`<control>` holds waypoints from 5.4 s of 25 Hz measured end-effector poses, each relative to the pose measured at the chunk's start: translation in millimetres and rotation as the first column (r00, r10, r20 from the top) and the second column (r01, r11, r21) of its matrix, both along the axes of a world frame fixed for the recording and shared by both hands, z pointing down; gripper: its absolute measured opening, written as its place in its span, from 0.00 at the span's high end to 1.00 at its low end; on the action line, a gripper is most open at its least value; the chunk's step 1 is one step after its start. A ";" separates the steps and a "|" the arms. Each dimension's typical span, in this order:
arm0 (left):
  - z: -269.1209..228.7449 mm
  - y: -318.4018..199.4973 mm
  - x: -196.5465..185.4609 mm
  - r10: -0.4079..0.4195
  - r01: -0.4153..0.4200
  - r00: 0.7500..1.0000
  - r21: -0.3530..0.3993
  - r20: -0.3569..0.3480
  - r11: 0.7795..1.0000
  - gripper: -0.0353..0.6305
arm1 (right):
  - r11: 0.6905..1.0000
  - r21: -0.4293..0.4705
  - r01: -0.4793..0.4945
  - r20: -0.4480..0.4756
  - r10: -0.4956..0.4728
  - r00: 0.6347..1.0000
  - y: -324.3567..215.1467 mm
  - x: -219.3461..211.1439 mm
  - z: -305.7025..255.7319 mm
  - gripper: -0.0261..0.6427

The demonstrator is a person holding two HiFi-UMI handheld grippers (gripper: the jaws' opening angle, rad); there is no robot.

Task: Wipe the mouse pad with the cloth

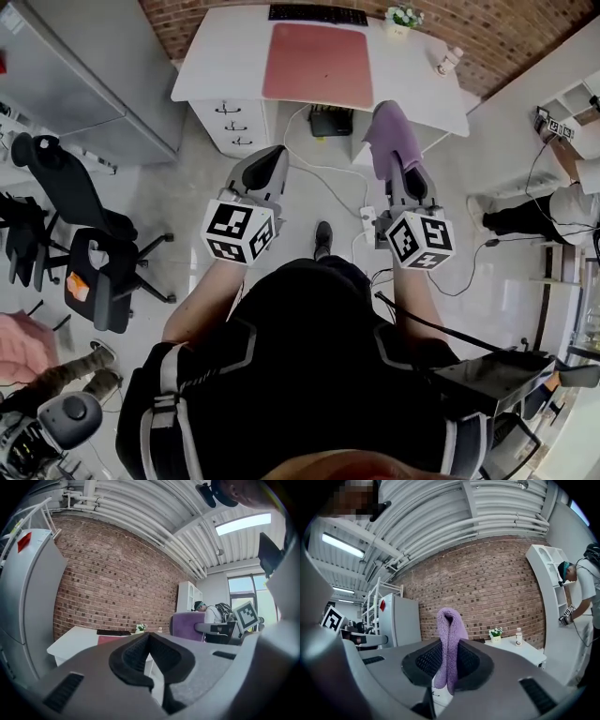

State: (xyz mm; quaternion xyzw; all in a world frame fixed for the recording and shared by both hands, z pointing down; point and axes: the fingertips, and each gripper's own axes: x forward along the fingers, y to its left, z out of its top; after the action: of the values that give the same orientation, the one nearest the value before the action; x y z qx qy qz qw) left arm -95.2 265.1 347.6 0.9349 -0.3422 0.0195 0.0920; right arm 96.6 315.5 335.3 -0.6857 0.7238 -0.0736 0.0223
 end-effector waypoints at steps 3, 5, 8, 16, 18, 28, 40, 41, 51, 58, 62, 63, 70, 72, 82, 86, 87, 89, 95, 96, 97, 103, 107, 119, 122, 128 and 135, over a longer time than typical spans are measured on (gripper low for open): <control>-3.5 -23.5 17.9 -0.001 0.001 1.000 0.001 -0.016 1.000 0.94 | 1.000 -0.009 0.022 -0.008 -0.022 1.000 -24.9 16.2 1.8 0.87; -3.3 -39.6 30.2 -0.009 0.009 1.000 -0.008 -0.015 1.000 0.94 | 0.999 -0.012 0.035 -0.003 -0.035 0.999 -41.4 27.7 2.6 0.87; -1.1 -60.2 48.0 -0.032 0.032 0.999 -0.016 0.004 0.999 0.94 | 0.998 -0.016 0.053 0.006 -0.052 0.999 -63.4 45.6 4.8 0.87; 5.3 -109.5 84.9 -0.102 0.103 0.994 -0.025 0.036 0.994 0.94 | 0.995 -0.028 0.098 0.022 -0.097 0.995 -114.6 90.6 16.5 0.87; 6.4 -118.4 96.7 -0.112 0.113 0.993 -0.027 0.042 0.993 0.94 | 0.994 -0.021 0.106 0.026 -0.106 0.994 -125.1 104.3 16.0 0.87; 20.1 -157.7 138.4 -0.106 0.111 0.991 -0.059 0.087 0.992 0.94 | 0.991 -0.050 0.123 0.030 -0.122 0.992 -170.9 147.7 32.5 0.87; 42.8 -229.5 130.4 -0.024 0.034 0.993 -0.088 0.114 0.996 0.94 | 0.988 -0.152 0.004 -0.021 -0.007 1.000 -223.6 160.0 73.0 0.87; 45.1 -235.7 128.1 -0.016 0.026 0.993 -0.092 0.118 0.995 0.94 | 0.986 -0.164 -0.007 -0.028 0.002 1.000 -227.1 159.4 78.1 0.87; 76.1 -290.8 119.9 0.086 -0.068 0.988 -0.136 0.130 0.988 0.94 | 0.958 -0.255 -0.131 -0.138 0.098 0.986 -260.1 159.6 133.0 0.87; 101.4 -325.7 100.6 0.093 -0.067 0.985 -0.171 0.148 0.983 0.94 | 0.924 -0.314 -0.217 -0.195 0.161 0.967 -276.0 162.7 165.1 0.88; 114.1 -344.7 89.3 0.102 -0.073 0.984 -0.188 0.147 0.979 0.94 | 0.895 -0.344 -0.284 -0.245 0.207 0.947 -282.3 168.4 180.6 0.87; 116.2 -350.8 86.6 0.095 -0.067 0.985 -0.187 0.146 0.980 0.94 | 0.887 -0.348 -0.303 -0.269 0.215 0.939 -285.0 171.6 183.6 0.87; 135.7 -374.8 86.5 0.106 -0.077 0.983 -0.190 0.150 0.979 0.94 | 0.819 -0.426 -0.385 -0.399 0.212 0.892 -302.8 194.2 217.4 0.87; 140.6 -380.9 86.4 0.097 -0.070 0.984 -0.173 0.152 0.982 0.94 | 0.811 -0.431 -0.396 -0.468 0.174 0.866 -309.5 197.0 228.7 0.87; 177.1 -396.7 76.2 0.078 -0.022 0.975 -0.262 0.207 0.965 0.94 | 0.730 -0.592 -0.343 -0.487 0.015 0.873 -316.1 182.1 301.7 0.87; 183.4 -398.9 79.9 0.085 -0.024 0.973 -0.273 0.215 0.962 0.94 | 0.703 -0.658 -0.269 -0.410 -0.035 0.911 -321.5 160.2 323.8 0.87; 185.6 -398.4 80.3 0.089 -0.027 0.972 -0.274 0.219 0.961 0.94 | 0.697 -0.674 -0.246 -0.396 -0.059 0.917 -323.1 152.7 328.1 0.87; 192.5 -395.5 78.4 0.092 -0.024 0.970 -0.286 0.225 0.958 0.94 | 0.685 -0.701 -0.201 -0.360 -0.096 0.928 -323.9 138.0 335.3 0.87; 202.4 -390.4 61.3 0.052 0.025 0.970 -0.310 0.237 0.951 0.94 | 0.658 -0.744 -0.118 -0.255 -0.115 0.960 -329.0 113.0 342.3 0.87; 202.2 -390.0 57.8 0.045 0.032 0.970 -0.312 0.238 0.950 0.94 | 0.657 -0.747 -0.104 -0.244 -0.126 0.962 -331.1 108.4 342.0 0.87; 201.6 -389.6 54.6 0.039 0.039 0.970 -0.313 0.238 0.949 0.94 | 0.656 -0.750 -0.089 -0.232 -0.134 0.963 -333.1 103.7 341.6 0.87; 201.1 -387.5 41.0 -0.003 0.078 0.973 -0.316 0.233 0.945 0.94 | 0.637 -0.771 -0.006 -0.146 -0.167 0.975 -342.6 76.0 342.3 0.87; 200.6 -386.9 30.8 -0.026 0.101 0.972 -0.320 0.232 0.942 0.94 | 0.623 -0.778 0.077 -0.089 -0.232 0.969 -350.7 50.1 341.0 0.87; 198.9 -386.8 8.8 -0.113 0.193 0.961 -0.317 0.253 0.928 0.94 | 0.558 -0.777 0.292 0.068 -0.386 0.920 -383.8 -28.9 336.8 0.87; 195.4 -387.7 3.3 -0.148 0.220 0.963 -0.338 0.226 0.915 0.94 | 0.541 -0.776 0.325 0.076 -0.431 0.899 -388.9 -46.4 338.0 0.87; 185.7 -385.2 -11.7 -0.206 0.272 0.953 -0.329 0.222 0.905 0.94 | 0.512 -0.771 0.379 0.110 -0.479 0.871 -397.2 -78.6 338.2 0.87; 180.8 -379.7 -33.5 -0.265 0.330 0.938 -0.337 0.225 0.882 0.94 | 0.455 -0.762 0.460 0.210 -0.499 0.841 -406.9 -122.2 335.2 0.87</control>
State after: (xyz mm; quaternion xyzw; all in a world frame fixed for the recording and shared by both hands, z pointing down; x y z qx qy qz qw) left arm -128.7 -114.6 528.4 0.8315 -0.4790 0.1499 0.2384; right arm -25.6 -91.4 670.5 -0.3927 0.7780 -0.3722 -0.3192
